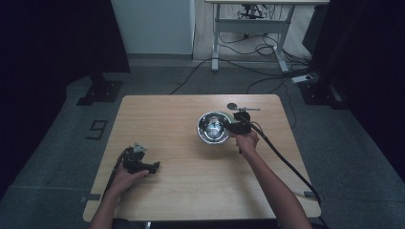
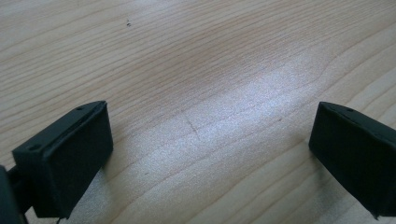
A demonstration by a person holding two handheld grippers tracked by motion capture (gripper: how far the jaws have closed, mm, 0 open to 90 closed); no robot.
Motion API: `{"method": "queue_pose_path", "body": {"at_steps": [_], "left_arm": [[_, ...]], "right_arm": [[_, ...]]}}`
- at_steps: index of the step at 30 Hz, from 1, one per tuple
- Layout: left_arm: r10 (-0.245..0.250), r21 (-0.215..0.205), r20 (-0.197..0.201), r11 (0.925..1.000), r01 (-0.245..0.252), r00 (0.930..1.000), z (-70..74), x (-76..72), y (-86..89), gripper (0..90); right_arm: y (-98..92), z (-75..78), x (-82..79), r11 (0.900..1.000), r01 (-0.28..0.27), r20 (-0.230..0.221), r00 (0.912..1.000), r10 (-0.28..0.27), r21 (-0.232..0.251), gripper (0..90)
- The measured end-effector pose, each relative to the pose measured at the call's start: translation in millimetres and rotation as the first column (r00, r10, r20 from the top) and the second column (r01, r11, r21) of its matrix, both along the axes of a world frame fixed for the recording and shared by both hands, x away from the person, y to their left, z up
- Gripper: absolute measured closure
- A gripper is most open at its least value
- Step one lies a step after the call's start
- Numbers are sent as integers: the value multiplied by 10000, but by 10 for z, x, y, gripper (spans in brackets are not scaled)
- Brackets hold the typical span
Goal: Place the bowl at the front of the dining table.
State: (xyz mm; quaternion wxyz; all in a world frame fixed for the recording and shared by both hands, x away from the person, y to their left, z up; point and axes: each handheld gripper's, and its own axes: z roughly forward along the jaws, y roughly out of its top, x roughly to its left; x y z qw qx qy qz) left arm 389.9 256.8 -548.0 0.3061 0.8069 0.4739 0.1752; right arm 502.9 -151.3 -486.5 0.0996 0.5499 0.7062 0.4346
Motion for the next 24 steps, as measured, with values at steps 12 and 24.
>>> {"method": "queue_pose_path", "body": {"at_steps": [12,24], "left_arm": [[2,-1,-1,10000,-2,10000,0,0,0,0],[-2,2,3,10000,2,10000,0,0,0,0]], "right_arm": [[-50,-22,108,9992,385,-54,9992,-385,-106,865],[-19,-54,236,9981,611,-89,9981,-612,-79,865]]}}
